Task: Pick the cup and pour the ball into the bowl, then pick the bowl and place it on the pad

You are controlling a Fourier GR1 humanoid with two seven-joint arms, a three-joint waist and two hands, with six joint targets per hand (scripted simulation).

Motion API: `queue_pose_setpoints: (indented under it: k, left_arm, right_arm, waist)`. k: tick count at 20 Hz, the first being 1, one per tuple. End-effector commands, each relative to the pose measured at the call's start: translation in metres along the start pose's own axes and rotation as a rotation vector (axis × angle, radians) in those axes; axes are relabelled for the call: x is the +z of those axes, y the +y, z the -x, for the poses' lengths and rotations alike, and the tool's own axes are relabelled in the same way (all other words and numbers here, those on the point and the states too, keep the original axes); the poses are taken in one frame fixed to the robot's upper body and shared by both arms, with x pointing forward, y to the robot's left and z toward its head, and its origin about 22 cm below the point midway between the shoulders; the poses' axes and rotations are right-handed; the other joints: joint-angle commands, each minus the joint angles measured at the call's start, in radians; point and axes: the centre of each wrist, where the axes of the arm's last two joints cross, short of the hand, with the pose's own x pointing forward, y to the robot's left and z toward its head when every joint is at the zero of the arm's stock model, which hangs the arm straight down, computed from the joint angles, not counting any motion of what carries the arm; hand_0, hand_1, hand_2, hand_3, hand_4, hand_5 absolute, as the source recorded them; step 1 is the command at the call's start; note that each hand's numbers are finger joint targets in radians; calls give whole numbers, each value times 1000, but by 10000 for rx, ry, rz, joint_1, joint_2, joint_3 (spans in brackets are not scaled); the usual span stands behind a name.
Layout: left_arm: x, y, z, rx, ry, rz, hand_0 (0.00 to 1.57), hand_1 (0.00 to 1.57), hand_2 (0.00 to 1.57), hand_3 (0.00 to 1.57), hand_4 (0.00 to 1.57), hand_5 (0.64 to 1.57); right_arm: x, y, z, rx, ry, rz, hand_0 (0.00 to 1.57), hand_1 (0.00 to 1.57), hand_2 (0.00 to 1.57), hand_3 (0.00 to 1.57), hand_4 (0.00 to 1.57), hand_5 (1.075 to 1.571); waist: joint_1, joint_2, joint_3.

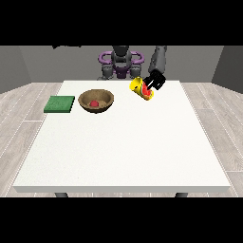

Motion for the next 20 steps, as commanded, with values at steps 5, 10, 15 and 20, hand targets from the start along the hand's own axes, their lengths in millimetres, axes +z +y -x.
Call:
queue_pose_setpoints:
  k: [5,10,15,20]
  left_arm:
    - [-19,5,-48,8097,1245,-774,1219,1219,1389,1062,701,1560]
    - [-29,51,10,10747,-207,-958,173,173,0,0,202,1566]
    - [-55,97,49,11094,-779,-865,0,0,0,0,0,1551]
    - [-97,193,73,10172,-1225,-448,0,0,0,0,0,1531]
  right_arm:
    - [2,7,1,-248,11,299,0,0,0,56,477,1565]
    - [0,19,-15,-199,-525,763,0,0,0,0,512,1563]
    - [-11,51,-36,140,-1197,644,0,0,0,0,498,1567]
    - [-11,33,0,-242,-476,795,0,0,0,0,476,1569]
  waist:
    - [834,486,-120]
    - [1423,1271,28]
    - [1175,2265,83]
    - [1182,2443,102]
